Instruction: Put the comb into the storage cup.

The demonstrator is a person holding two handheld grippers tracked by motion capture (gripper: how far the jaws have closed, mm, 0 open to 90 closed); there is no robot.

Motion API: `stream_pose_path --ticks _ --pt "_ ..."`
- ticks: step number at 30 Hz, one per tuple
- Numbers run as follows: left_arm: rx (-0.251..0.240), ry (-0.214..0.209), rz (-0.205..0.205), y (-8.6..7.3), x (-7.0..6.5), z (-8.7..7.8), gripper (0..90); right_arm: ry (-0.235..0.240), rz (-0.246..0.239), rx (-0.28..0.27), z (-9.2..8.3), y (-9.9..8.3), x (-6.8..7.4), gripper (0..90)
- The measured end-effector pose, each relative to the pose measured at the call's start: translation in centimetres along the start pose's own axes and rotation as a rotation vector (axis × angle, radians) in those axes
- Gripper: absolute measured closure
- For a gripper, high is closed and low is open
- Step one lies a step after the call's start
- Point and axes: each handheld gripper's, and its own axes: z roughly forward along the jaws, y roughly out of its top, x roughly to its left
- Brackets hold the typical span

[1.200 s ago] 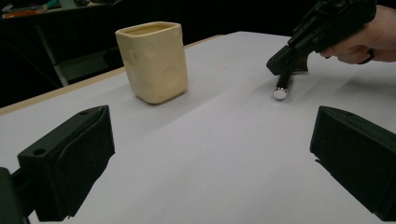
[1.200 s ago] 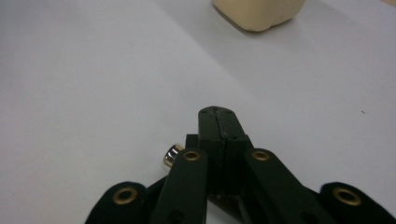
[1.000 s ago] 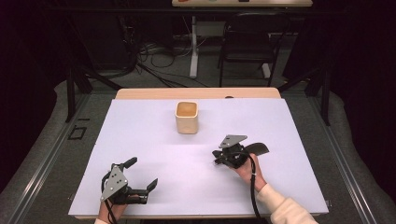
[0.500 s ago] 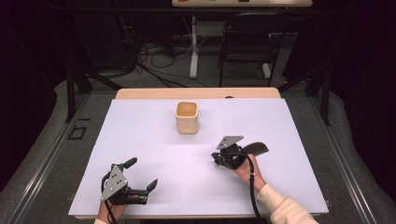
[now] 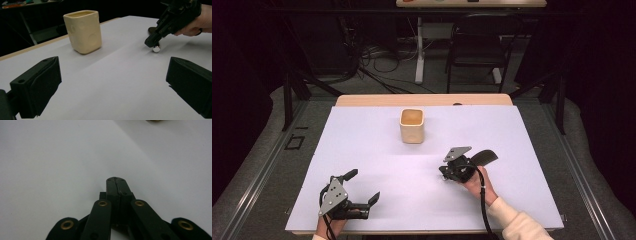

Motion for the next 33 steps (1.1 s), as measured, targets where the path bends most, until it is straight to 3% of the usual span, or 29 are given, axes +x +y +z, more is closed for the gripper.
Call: stream_pose_path --ticks 33 --pt "0.002 0.001 0.008 0.0 0.0 0.1 0.1 0.029 -0.014 0.072 -1.2 -1.3 0.7 90.0"
